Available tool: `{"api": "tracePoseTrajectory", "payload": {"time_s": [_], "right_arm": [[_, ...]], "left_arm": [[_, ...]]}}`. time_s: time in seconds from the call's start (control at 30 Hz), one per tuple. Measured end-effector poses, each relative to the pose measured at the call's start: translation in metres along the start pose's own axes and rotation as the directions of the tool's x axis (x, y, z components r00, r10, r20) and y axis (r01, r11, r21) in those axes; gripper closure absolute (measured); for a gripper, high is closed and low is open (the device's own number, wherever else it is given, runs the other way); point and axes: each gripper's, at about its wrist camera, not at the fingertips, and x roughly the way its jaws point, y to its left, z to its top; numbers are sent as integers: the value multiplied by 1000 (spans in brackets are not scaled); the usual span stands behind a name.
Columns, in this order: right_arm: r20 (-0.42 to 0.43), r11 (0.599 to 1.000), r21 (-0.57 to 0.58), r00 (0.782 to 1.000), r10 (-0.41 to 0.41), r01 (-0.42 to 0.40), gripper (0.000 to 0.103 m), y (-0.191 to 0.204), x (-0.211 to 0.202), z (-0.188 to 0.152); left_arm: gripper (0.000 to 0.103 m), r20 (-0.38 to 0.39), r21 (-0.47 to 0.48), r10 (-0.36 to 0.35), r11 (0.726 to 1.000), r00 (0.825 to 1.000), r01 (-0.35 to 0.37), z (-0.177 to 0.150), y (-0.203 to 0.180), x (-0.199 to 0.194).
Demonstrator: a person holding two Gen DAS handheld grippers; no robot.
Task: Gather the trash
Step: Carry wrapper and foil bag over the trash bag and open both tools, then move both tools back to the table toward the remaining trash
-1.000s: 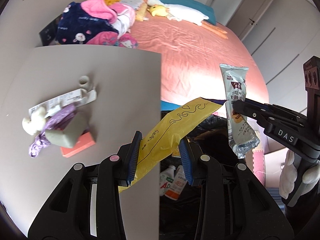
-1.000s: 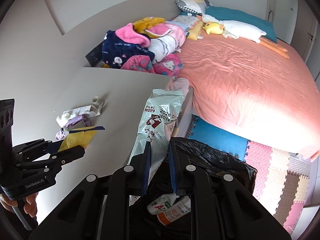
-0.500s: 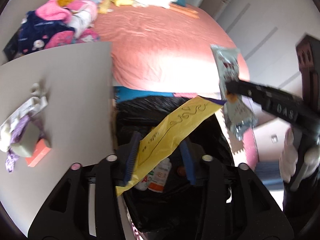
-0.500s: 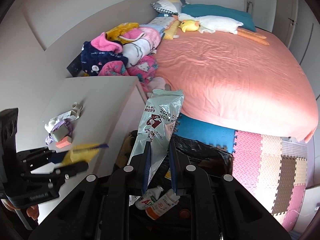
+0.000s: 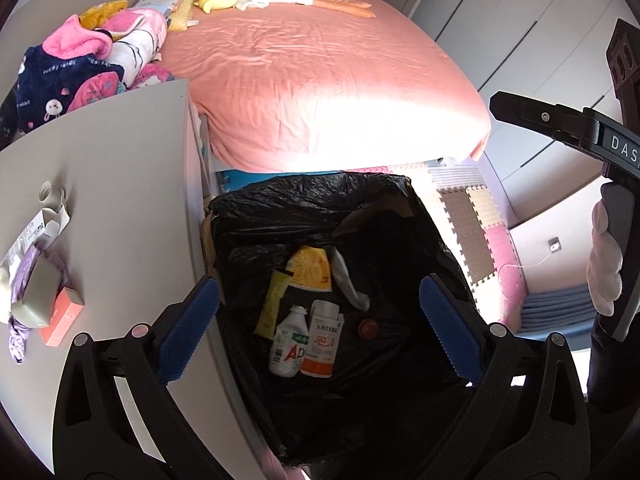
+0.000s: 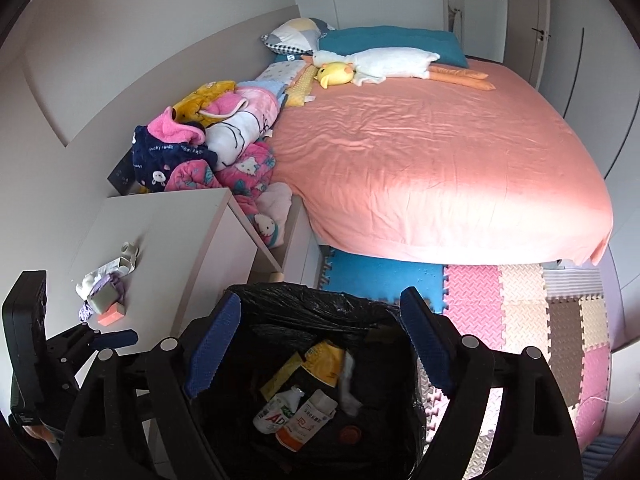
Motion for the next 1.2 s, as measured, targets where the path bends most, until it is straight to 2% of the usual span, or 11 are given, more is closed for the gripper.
{"api": "tracePoseTrajectory", "payload": {"time_s": [0.33,0.7,1.2], "right_arm": [[-23,999,-42,1000,17,-18,21,19,10,-1],[-58,990,-126,997,54,-61,21,60,26,-5],[-101,974,-193,990,102,-120,21,107,48,-8]], "left_arm": [[6,-2,-40,17,999,1000,-17,-10,12,-4],[6,10,-149,70,987,997,-68,-33,48,-16],[6,31,-344,205,921,978,-182,-55,120,-37]]}}
